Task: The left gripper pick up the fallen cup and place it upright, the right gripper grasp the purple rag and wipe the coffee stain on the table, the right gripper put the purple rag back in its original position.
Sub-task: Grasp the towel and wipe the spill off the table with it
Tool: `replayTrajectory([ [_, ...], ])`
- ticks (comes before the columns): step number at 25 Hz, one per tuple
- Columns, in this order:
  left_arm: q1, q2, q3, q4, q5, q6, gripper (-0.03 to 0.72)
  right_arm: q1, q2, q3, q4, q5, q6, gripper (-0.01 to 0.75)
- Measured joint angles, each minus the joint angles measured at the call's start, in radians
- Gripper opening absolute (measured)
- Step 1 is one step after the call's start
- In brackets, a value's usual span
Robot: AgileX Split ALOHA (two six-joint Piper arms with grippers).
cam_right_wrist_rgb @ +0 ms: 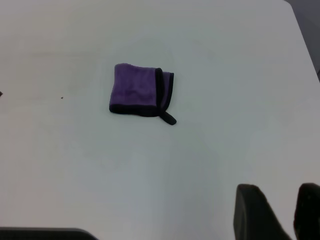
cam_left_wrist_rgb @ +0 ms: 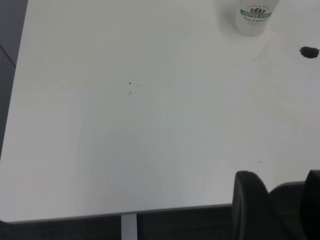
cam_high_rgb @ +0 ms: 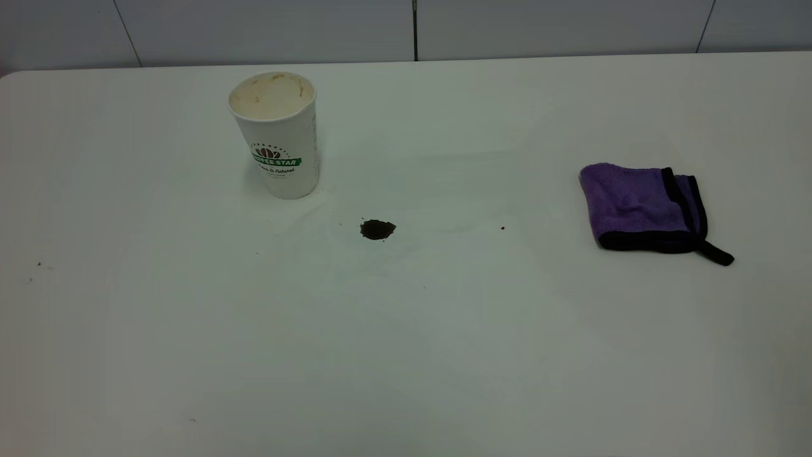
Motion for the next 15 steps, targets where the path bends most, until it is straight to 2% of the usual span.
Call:
replayTrajectory([
  [3, 0.000, 0.000, 0.000, 0.000, 0.000, 0.000, 0.270, 0.000, 0.002, -0.001, 0.010, 0.000, 0.024, 0.245],
  [5, 0.000, 0.000, 0.000, 0.000, 0.000, 0.000, 0.270, 0.000, 0.039, -0.019, 0.007, 0.000, 0.038, 0.278],
  [8, 0.000, 0.000, 0.000, 0.000, 0.000, 0.000, 0.270, 0.000, 0.215, -0.080, -0.022, -0.022, 0.046, 0.396],
  [13, 0.000, 0.000, 0.000, 0.000, 0.000, -0.002, 0.270, 0.000, 0.611, -0.198, -0.053, -0.176, 0.051, 0.669],
  [15, 0.000, 0.000, 0.000, 0.000, 0.000, -0.002, 0.270, 0.000, 0.785, -0.245, -0.053, -0.240, 0.042, 0.714],
])
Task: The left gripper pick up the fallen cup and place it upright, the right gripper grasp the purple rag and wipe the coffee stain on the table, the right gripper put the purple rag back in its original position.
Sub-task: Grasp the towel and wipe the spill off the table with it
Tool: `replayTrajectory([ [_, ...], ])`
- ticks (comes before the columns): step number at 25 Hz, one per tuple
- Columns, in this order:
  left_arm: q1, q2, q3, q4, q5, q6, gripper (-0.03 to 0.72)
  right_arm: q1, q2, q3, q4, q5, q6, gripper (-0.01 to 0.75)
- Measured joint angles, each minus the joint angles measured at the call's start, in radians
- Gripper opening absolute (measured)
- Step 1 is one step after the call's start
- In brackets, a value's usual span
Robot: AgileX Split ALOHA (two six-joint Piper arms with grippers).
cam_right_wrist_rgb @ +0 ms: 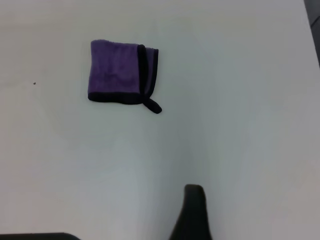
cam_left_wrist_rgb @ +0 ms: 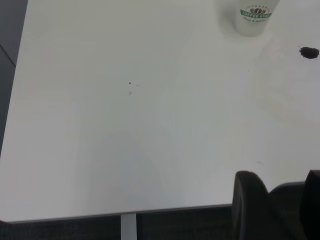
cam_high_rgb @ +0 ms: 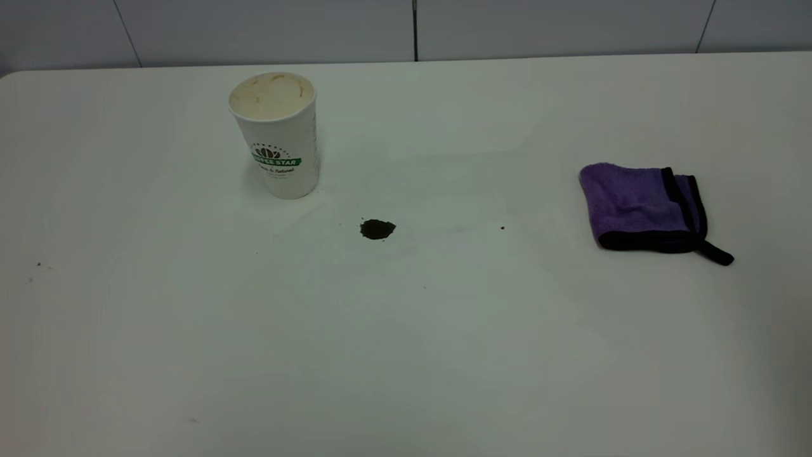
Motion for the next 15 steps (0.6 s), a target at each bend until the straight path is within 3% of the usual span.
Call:
replayTrajectory([
  [9, 0.000, 0.000, 0.000, 0.000, 0.000, -0.001, 0.270, 0.040, 0.659, -0.171, 0.053, -0.299, -0.140, 0.728],
  [15, 0.000, 0.000, 0.000, 0.000, 0.000, -0.001, 0.270, 0.083, 1.066, -0.381, 0.045, -0.351, -0.142, 0.728],
])
